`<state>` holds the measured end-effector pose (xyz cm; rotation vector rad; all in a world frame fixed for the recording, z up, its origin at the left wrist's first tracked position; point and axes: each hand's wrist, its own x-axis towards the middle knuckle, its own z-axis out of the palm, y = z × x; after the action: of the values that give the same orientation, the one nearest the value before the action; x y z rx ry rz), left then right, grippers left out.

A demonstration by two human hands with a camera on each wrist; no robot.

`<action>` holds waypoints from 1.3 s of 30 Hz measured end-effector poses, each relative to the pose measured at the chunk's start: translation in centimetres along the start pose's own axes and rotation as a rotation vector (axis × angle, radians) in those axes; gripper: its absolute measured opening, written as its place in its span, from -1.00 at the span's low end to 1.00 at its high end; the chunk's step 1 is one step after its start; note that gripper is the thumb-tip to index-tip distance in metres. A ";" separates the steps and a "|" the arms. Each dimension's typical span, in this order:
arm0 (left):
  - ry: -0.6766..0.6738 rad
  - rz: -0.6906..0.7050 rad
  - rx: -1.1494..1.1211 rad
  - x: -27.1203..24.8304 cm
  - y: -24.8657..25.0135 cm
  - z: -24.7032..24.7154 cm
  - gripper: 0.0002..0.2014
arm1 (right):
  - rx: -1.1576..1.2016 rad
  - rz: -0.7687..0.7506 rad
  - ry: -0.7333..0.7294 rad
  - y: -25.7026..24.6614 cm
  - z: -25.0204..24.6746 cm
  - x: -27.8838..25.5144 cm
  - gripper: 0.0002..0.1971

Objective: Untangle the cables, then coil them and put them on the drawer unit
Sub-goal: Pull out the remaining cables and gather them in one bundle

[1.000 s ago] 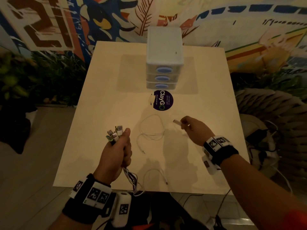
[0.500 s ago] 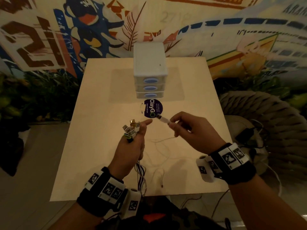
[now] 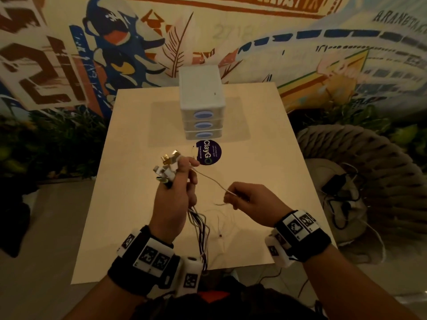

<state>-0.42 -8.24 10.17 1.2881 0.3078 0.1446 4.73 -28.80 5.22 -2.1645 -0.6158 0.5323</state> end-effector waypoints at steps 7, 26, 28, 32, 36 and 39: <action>0.342 0.063 -0.060 0.7 0.6 -2.3 -0.67 | 0.006 0.140 0.093 4.4 -1.9 -2.0 -0.70; -0.221 -0.036 0.719 -1.0 -0.7 0.8 -0.98 | -0.374 -0.102 -0.131 -3.6 -4.9 -0.1 -0.76; -0.153 -0.074 0.639 -0.9 -0.1 0.5 -0.97 | -0.332 -0.032 -0.095 -1.9 -5.3 -0.6 -0.74; 0.038 -0.118 0.470 0.0 0.9 -0.8 -0.90 | -0.266 0.111 0.047 3.3 -5.8 -2.2 -0.75; 0.157 -0.144 0.319 1.2 0.9 -2.5 -0.81 | -0.185 0.224 0.077 7.5 -4.2 -4.5 -0.74; 0.207 -0.146 0.207 1.8 1.0 -3.2 -0.65 | -0.113 0.358 0.071 10.8 -1.7 -6.4 -0.71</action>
<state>0.41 -4.54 10.11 1.4523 0.6053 0.1248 3.27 -39.63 -1.27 -2.4055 -0.2219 0.6176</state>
